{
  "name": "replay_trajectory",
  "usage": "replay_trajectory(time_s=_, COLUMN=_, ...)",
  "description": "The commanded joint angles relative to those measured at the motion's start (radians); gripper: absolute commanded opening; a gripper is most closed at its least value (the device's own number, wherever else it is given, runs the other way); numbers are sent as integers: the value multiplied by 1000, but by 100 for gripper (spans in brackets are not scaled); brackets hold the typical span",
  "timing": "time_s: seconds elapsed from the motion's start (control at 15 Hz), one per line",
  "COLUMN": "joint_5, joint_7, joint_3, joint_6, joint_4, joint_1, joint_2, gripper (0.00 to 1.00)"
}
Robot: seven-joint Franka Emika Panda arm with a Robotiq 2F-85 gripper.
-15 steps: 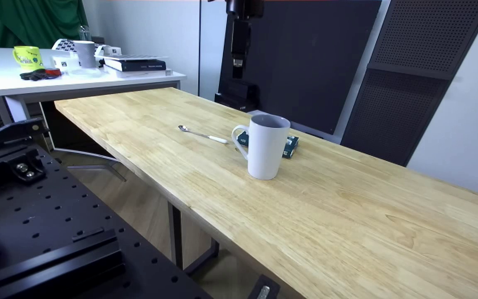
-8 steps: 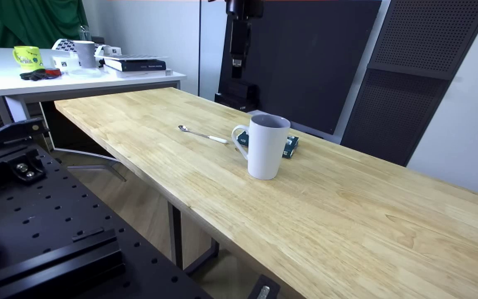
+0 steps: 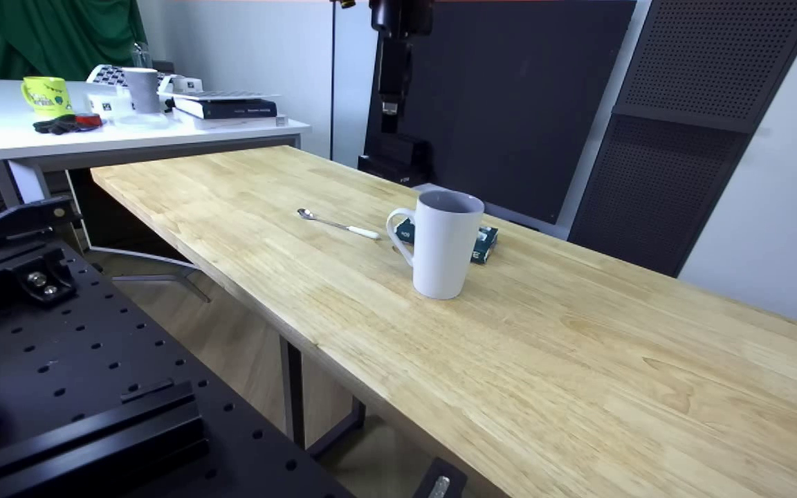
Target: Take the spoon and put it in the cup, pick it and put it on the table, then pick it and put it back in the cup
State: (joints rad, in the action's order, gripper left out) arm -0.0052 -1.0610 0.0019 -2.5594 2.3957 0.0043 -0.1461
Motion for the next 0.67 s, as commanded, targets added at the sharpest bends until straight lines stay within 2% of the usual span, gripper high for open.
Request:
replay_trajectory(time_s=0.0, joint_5=-2, joint_7=-98, joint_3=-24, joint_6=-22, joint_4=-52, joint_1=39, joint_2=-58, gripper=100)
replay_trajectory(time_s=0.4, joint_5=36, joint_7=-233, joint_3=-38, joint_6=-67, joint_4=-143, joint_1=91, joint_2=-184, gripper=100)
replay_trajectory(time_s=0.6, joint_5=34, joint_7=-252, joint_3=-43, joint_6=-66, joint_4=-196, joint_1=123, joint_2=-246, gripper=100)
